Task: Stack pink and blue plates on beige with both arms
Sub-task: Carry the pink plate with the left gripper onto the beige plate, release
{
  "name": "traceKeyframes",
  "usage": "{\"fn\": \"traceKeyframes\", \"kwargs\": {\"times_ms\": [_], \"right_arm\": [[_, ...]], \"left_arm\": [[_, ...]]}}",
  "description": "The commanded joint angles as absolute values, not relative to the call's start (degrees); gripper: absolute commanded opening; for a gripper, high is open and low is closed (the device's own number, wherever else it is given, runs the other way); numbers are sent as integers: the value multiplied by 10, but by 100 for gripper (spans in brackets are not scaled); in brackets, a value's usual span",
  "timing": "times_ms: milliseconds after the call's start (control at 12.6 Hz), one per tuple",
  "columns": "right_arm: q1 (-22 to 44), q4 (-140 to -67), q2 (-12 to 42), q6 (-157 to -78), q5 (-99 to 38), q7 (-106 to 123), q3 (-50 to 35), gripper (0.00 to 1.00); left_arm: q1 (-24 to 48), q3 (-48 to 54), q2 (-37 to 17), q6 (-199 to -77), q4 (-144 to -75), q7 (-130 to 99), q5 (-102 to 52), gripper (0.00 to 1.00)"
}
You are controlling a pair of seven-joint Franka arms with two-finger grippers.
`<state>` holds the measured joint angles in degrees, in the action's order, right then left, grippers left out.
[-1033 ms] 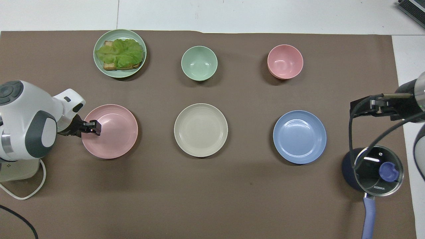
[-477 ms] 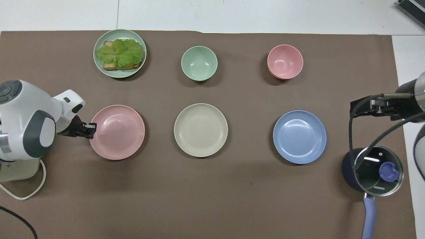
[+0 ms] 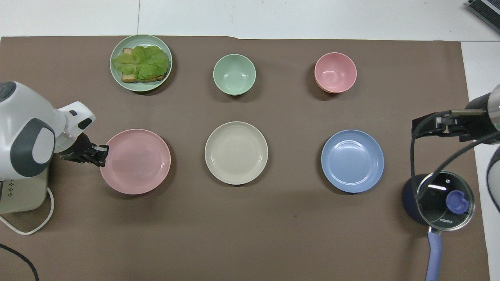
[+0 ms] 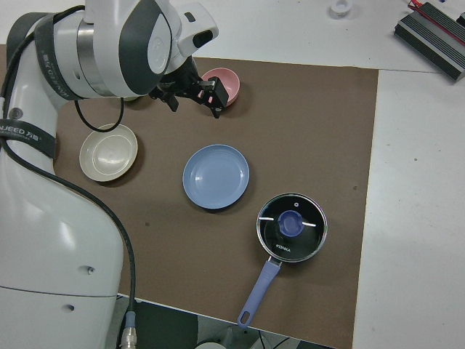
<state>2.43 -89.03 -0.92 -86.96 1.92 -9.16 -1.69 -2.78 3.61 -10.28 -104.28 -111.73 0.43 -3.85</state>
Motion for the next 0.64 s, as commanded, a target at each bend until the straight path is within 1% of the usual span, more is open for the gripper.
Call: {"fn": "traceKeyframes", "kwargs": {"times_ms": [0,79,238,477,556], "right_arm": [[24,-890,-12,-874,11,-80,-15,100],[24,-890,-12,-874,11,-80,-15,100],[24,-890,-12,-874,11,-80,-15,100],[24,-890,-12,-874,11,-80,-15,100],[24,-890,-12,-874,11,-80,-15,100]], "left_arm": [[-25,40,-98,-938,-1044,-1,-82,0],[-23,47,-97,-927,-1035,-38,-96,0],[-2,95,-97,-946,-1033,-143,-110,0],[81,105,-94,-1024,-1047,-249,-134,0],[111,104,-98,-1064,-1064,-277,-134,0]]}}
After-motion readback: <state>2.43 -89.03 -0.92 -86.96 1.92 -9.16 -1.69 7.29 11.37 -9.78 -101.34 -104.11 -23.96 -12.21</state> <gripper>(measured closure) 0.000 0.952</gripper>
